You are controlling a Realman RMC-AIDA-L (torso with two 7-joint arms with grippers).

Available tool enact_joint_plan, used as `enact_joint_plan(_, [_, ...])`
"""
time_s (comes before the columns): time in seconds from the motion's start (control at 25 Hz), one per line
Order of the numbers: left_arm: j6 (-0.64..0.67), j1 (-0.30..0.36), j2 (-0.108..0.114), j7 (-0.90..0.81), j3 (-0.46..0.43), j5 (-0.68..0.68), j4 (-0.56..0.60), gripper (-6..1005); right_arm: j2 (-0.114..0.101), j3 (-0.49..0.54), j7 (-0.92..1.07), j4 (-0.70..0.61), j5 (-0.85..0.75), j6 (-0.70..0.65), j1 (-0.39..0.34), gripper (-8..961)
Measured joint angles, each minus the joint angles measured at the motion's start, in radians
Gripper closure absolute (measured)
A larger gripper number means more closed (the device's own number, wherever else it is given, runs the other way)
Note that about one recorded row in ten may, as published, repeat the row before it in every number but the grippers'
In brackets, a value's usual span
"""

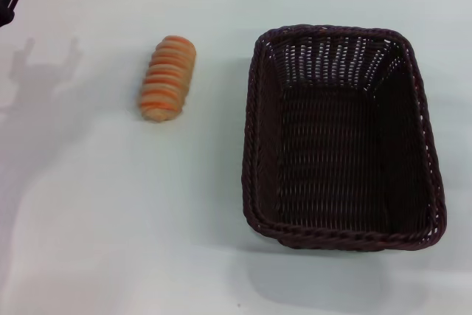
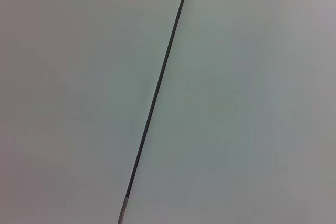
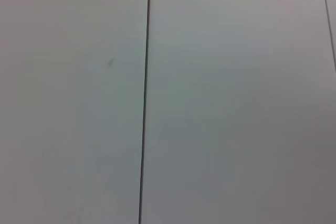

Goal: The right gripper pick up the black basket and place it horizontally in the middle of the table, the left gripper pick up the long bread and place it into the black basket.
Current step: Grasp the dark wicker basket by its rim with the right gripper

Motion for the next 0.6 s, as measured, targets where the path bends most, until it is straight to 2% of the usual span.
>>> enact_joint_plan(0.48, [0.002,-0.001,0.005,0.0,0.003,0.0,0.0,138,0.002,-0.013,-0.004,0.014,0.002,0.006,-0.003,259])
enact_joint_plan(0.6, [0.002,-0.001,0.006,0.0,0.003,0.0,0.0,139,0.001,-0.013,-0.071,0.071,0.046,0.057,-0.016,259])
